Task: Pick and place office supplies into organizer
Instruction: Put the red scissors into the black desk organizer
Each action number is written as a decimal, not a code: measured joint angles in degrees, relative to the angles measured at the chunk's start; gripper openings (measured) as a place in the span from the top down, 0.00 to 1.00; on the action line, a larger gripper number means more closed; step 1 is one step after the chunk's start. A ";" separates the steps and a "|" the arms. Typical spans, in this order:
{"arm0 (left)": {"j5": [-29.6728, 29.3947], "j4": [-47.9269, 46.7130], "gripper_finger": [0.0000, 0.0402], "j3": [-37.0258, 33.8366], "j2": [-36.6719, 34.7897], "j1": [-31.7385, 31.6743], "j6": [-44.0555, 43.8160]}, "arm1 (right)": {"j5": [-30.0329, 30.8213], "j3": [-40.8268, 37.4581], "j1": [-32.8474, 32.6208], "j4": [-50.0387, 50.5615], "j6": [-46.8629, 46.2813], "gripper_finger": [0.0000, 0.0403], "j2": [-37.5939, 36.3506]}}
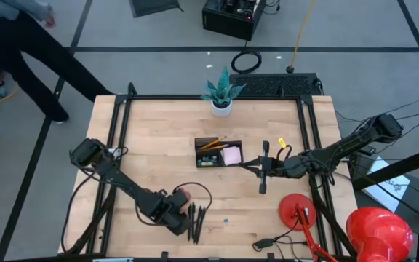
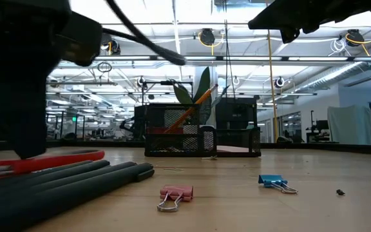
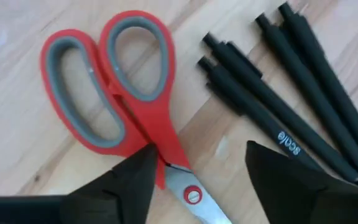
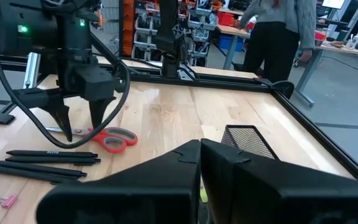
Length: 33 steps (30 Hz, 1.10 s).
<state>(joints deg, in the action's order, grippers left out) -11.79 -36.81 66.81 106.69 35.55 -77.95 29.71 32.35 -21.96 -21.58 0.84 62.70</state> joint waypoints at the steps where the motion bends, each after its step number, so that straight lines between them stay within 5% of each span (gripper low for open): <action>1: 0.24 0.74 0.35 0.00 0.00 -0.37 1.28 | 0.00 -0.01 0.00 0.02 0.12 0.99 0.00; 12: 10.41 0.39 0.24 1.33 -0.63 -2.20 6.47 | 0.00 -0.01 0.00 -0.02 0.27 0.99 0.00; 18: 9.23 -7.93 0.30 1.31 -0.63 -1.95 3.97 | -0.02 -0.01 0.00 0.02 0.27 0.99 0.00; 33: 3.44 -4.02 0.33 1.31 -0.63 -1.46 -1.35 | -0.02 -0.01 0.00 -0.02 0.27 0.99 0.00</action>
<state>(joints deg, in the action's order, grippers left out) -8.35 -40.83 68.12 106.06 34.09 -79.30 29.69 32.34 -21.96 -21.61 1.10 62.70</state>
